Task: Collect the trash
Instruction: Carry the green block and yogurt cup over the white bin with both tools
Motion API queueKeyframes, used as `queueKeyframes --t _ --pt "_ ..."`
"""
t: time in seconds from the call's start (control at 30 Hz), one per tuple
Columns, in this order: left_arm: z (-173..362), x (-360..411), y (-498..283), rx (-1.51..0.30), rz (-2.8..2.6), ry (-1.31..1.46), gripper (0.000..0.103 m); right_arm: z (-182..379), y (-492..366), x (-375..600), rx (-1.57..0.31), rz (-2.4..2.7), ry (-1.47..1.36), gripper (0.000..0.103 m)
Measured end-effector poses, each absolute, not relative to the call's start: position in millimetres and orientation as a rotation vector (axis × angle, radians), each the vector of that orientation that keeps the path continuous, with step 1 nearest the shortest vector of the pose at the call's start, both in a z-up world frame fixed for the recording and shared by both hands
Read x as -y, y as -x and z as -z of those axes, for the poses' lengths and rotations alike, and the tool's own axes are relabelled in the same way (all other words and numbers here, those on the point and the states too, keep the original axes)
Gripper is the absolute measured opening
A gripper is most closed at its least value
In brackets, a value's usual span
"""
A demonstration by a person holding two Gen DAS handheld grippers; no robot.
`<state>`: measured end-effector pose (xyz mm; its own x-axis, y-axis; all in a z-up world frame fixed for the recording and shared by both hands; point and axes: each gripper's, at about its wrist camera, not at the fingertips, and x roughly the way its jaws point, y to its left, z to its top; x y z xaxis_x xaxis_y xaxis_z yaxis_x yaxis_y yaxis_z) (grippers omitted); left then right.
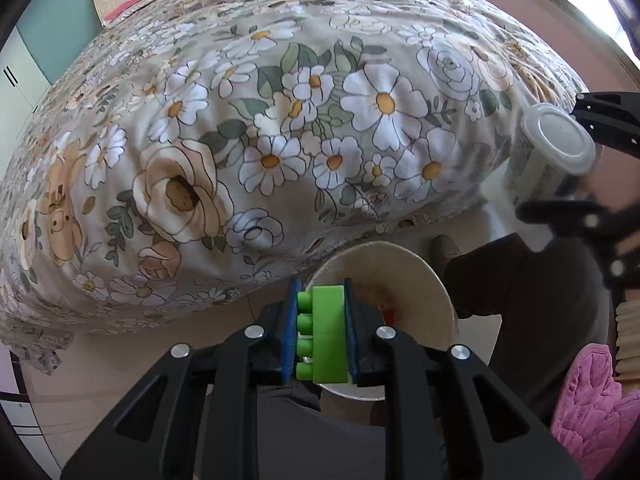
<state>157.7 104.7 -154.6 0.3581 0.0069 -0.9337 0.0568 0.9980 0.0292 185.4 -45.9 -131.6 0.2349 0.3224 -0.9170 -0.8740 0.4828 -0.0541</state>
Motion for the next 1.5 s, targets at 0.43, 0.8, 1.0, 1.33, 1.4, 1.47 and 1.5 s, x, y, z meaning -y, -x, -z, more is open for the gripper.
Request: queueKeyframes --t 0.43,0.8,1.0,1.33,1.4,1.47,1.5 --pt "245.4 -91.2 -156.3 -1.376 0.088 -0.007 0.023 246.8 -173.2 28.9 -1.235 -0.954 0.700 0.051" --pt "310.7 -88.3 -172.0 -1.492 0.104 0.072 0.023 332.9 -167.8 13.2 -1.389 -0.963 0.728 0.051" --pt "342.5 -88.5 -178.5 -1.555 0.101 0.097 0.023 362.8 -175.1 10.5 -1.456 -0.958 0.708 0.051" --pt "399.9 -94.4 -189.5 -1.671 0.099 0.193 0.023 409.0 -191.4 3.3 -1.556 -0.948 0.677 0.051" --pt "407.7 -93.7 -191.5 -1.683 0.097 0.195 0.023 416.0 -190.0 -0.1 -1.566 -0.952 0.673 0.051" --pt "414.1 -93.4 -193.2 -1.696 0.093 0.196 0.023 421.1 -189.4 -1.9 -1.577 -0.952 0.673 0.051" --pt "416.8 -92.5 -193.8 -1.706 0.093 0.197 0.023 424.9 -188.6 -2.4 -1.583 -0.953 0.673 0.051"
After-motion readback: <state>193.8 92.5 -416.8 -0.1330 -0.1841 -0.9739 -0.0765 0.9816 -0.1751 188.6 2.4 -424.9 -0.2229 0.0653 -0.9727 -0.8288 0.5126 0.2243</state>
